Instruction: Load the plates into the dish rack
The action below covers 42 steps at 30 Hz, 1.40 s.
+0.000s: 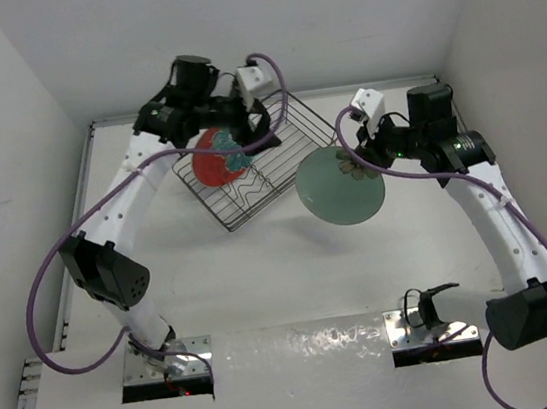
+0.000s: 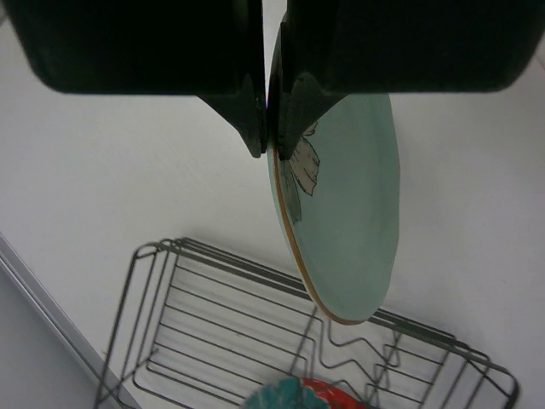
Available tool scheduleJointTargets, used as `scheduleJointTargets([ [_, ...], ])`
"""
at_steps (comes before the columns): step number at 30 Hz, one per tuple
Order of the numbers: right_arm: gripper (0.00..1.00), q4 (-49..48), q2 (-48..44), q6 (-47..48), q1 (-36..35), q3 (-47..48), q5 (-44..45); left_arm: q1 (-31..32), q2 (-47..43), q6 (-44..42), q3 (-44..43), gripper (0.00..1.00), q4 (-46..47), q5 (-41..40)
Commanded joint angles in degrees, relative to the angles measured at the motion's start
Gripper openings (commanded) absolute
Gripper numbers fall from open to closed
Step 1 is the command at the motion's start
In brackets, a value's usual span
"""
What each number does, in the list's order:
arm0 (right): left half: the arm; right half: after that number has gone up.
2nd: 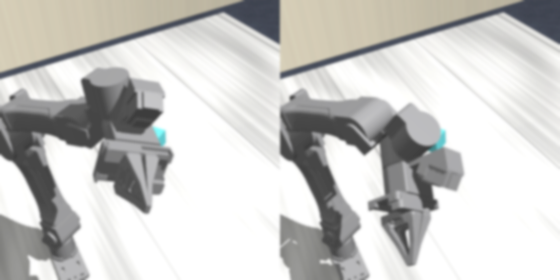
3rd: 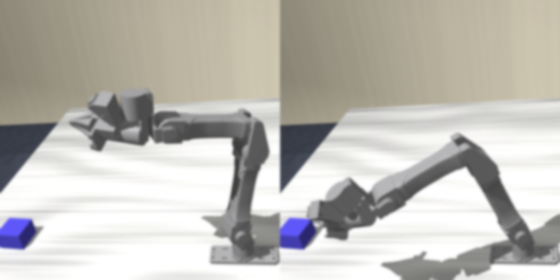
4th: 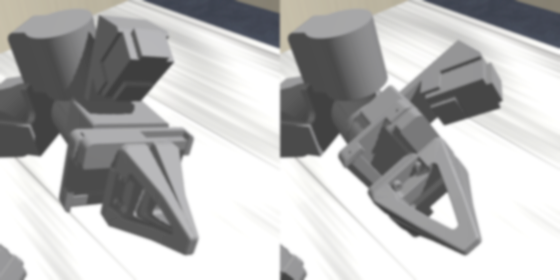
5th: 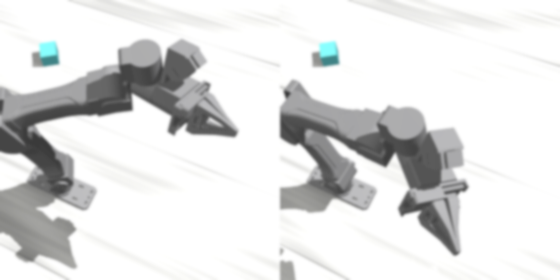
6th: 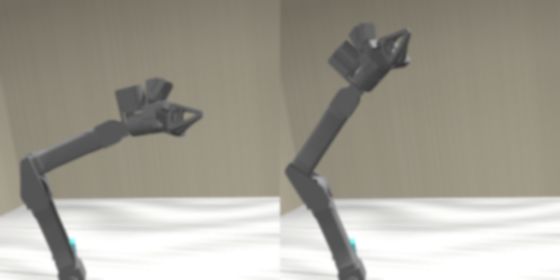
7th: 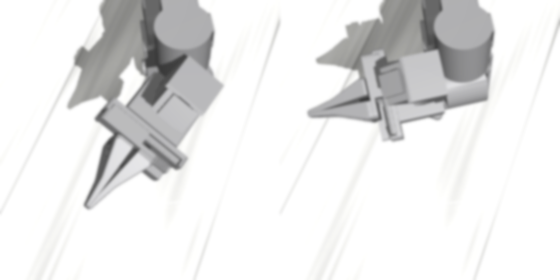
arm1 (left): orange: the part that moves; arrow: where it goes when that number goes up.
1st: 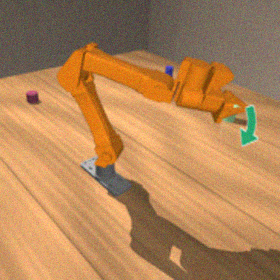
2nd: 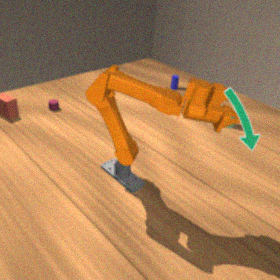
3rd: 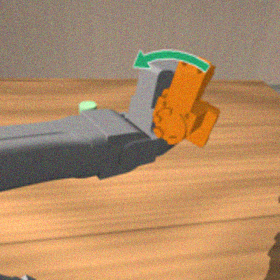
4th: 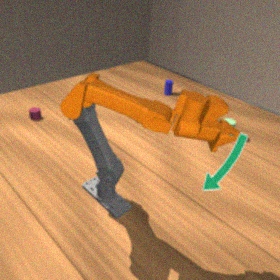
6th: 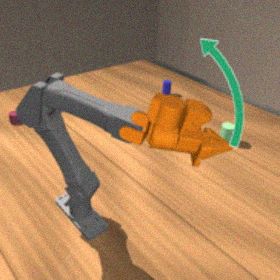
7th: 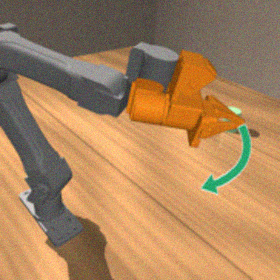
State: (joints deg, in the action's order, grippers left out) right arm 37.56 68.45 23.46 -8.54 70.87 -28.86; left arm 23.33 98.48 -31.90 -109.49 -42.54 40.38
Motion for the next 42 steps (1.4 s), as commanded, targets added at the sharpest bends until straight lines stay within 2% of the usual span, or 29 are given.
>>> scheduleJointTargets([
  [1, 0.0, -12.4, -0.5, -4.0, -3.6, 1.2, -6.4, 4.8, 2.2, 2.9, 0.6, 0.89, 1.9, 6.8],
  [6, 0.0, -15.5, 0.3, -5.4, -8.2, 2.1, -6.8, 9.1, 5.9, 2.3, -2.0, 0.94, 1.8, 9.5],
  [11, 0.0, -18.4, 0.1, -6.3, -10.7, 2.0, -7.5, 10.7, 7.4, 1.4, 0.1, 0.93, 1.7, 5.7],
  [14, 0.0, -19.6, -0.3, -6.5, -10.7, 1.2, -6.7, 10.8, 7.4, 0.7, -0.1, 0.52, 0.0, 5.2],
  [15, 0.0, -19.4, -0.3, -6.3, -10.7, 1.0, -6.3, 10.7, 7.3, 0.6, -0.3, 0.22, -1.0, 4.8],
  [16, 0.0, -19.5, -0.4, -5.9, -10.8, 0.8, -5.9, 10.6, 7.0, 0.1, -0.5, 0.13, -1.5, 4.4],
  [18, 0.0, -20.0, -0.7, -6.2, -10.7, -0.4, -4.9, 10.7, 6.6, -0.2, -1.5, 0.0, -2.8, 3.0],
  [19, 0.0, -20.5, -0.8, -6.3, -10.7, -0.8, -4.5, 10.7, 6.4, 0.0, -1.9, 0.0, -3.1, 2.4],
  [23, 0.02, -27.8, -3.4, -11.1, -10.7, -6.9, 6.5, 10.6, 6.0, 3.3, -4.8, 0.0, -3.5, -4.2],
  [24, 0.11, -30.4, -4.2, -11.0, -10.7, -8.2, 12.1, 10.6, 5.9, 3.8, -5.5, 0.0, -3.2, -8.7],
  [25, 0.55, -31.9, -6.0, -11.1, -10.7, -9.4, 15.3, 10.2, 5.7, 4.5, -7.0, 0.0, -3.2, -10.7],
  [26, 0.69, -33.7, -6.9, -11.2, -10.7, -12.0, 18.5, 9.7, 5.5, 4.9, -7.9, 0.0, -3.0, -12.5],
  [27, 0.76, -37.0, -7.9, -11.9, -10.7, -13.3, 25.5, 9.2, 5.4, 5.4, -8.8, 0.0, -2.7, -15.3],
  [29, 0.91, -40.8, -10.8, -13.0, -10.7, -16.9, 32.5, 7.6, 5.1, 6.0, -11.5, 0.0, -2.5, -19.1],
  [30, 0.92, -43.9, -11.8, -13.4, -10.7, -18.1, 37.9, 7.0, 4.9, 6.1, -12.2, 0.0, -1.9, -20.3],
  [33, 0.97, -47.6, -15.0, -12.8, -10.7, -22.1, 41.2, 4.4, 4.2, 5.4, -13.6, 0.0, -1.4, -22.4],
  [35, 0.97, -47.8, -15.9, -12.3, -10.8, -23.6, 41.3, 2.3, 3.8, 4.1, -12.9, 0.0, -1.4, -22.9],
  [38, 0.97, -47.1, -16.3, -12.2, -10.7, -24.5, 41.1, -1.7, 3.7, 2.6, -10.3, 0.0, -0.8, -19.3],
  [42, 0.98, -45.8, -16.1, -12.7, -10.7, -24.5, 40.6, -3.7, 4.2, -0.6, -6.6, 0.0, 1.8, -23.3],
])
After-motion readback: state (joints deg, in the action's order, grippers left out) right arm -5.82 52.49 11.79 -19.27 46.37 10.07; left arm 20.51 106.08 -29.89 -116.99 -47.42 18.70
